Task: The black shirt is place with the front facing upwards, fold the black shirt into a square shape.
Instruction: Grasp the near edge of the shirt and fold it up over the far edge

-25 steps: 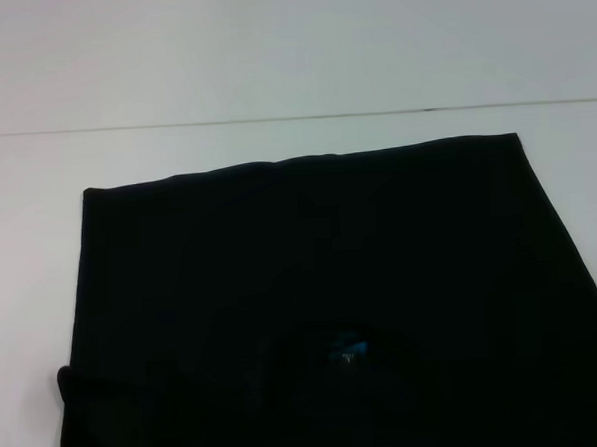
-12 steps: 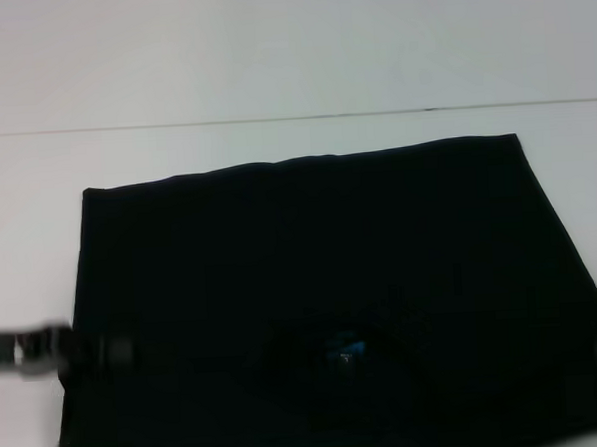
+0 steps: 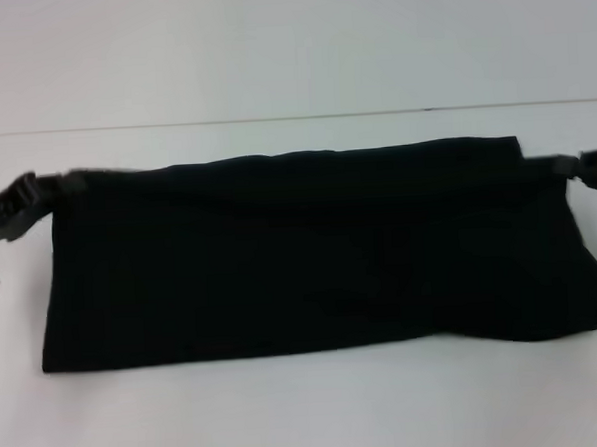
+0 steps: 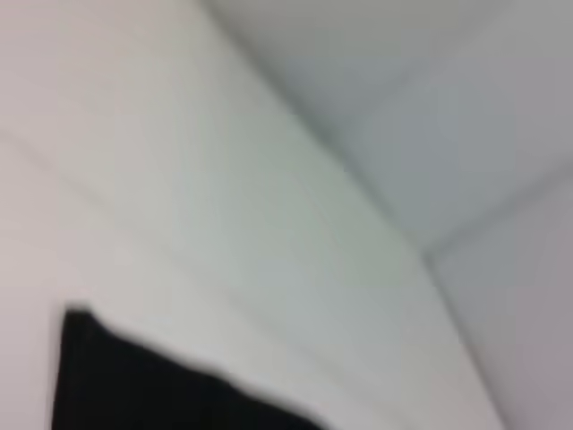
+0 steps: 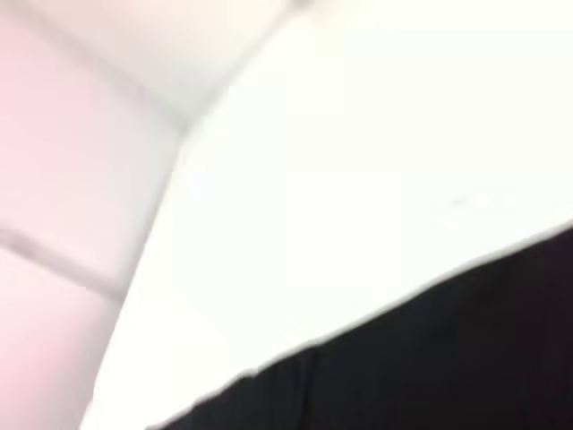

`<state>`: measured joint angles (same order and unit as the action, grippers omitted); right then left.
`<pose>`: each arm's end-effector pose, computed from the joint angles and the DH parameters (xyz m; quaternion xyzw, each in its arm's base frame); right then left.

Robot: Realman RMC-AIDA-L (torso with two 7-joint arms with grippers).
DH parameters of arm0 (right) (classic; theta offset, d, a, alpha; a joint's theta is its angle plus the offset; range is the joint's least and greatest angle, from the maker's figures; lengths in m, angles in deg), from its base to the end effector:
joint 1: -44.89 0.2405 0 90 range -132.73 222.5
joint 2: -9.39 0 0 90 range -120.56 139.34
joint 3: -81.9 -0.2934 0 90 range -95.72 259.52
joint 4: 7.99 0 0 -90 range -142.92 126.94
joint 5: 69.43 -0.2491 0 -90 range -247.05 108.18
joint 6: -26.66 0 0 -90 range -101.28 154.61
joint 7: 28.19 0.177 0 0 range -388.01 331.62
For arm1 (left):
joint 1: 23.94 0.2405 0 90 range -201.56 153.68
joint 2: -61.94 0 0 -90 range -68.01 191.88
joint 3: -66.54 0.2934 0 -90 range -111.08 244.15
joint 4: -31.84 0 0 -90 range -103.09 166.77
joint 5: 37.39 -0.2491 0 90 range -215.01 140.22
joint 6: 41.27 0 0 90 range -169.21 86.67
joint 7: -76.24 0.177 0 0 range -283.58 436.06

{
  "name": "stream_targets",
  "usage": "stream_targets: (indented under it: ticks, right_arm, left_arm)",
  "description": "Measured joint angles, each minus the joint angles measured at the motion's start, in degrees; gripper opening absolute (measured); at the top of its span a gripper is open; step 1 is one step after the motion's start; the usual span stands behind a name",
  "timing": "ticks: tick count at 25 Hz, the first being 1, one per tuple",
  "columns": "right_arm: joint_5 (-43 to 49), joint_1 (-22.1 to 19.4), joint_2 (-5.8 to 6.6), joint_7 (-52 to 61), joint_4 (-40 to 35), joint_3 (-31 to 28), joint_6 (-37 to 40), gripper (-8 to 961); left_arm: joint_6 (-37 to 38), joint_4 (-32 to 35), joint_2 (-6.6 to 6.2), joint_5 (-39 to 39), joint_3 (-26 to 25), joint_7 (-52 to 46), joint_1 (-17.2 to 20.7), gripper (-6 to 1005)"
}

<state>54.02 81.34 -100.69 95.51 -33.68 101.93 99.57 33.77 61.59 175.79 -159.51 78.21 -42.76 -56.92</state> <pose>0.3677 0.4562 0.0283 -0.6962 0.6177 0.3026 0.2055 -0.3839 0.4344 0.0337 -0.6683 -0.6069 -0.3601 0.2355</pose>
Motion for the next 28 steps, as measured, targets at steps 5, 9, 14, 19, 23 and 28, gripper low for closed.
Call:
stream_targets:
  ticks: [5, 9, 14, 19, 23, 28]
  right_arm:
    - [-4.57, 1.94, -6.11, -8.09, 0.82, 0.04, -12.44, 10]
    - [-5.65, 3.94, -8.68, -12.97, 1.06, 0.02, -18.71, 9]
    - [-8.71, 4.92, -8.95, -14.63, 0.68, 0.07, -19.84, 9]
    - [-13.01, 4.97, -8.38, -15.18, 0.61, 0.07, -20.33, 9]
    - [-16.76, 5.55, -9.08, -19.35, 1.66, 0.04, -23.74, 9]
    - [-21.02, 7.49, -9.74, -27.09, 6.29, 0.01, -29.83, 10]
  left_arm:
    - [-6.93, -1.30, 3.30, 4.57, 0.49, 6.85, -0.59, 41]
    - [-10.57, -1.91, 4.42, 5.16, 0.48, 8.82, -1.40, 41]
    - [-12.34, -1.89, 4.56, 8.57, 0.50, 10.21, -2.14, 40]
    - [-14.14, -1.56, 4.18, 10.50, 0.56, 11.04, -3.66, 40]
    - [-19.75, -1.99, 4.98, 10.58, 1.51, 12.85, -5.34, 41]
    - [-27.71, -1.84, 7.63, 10.70, 2.15, 16.59, -7.17, 41]
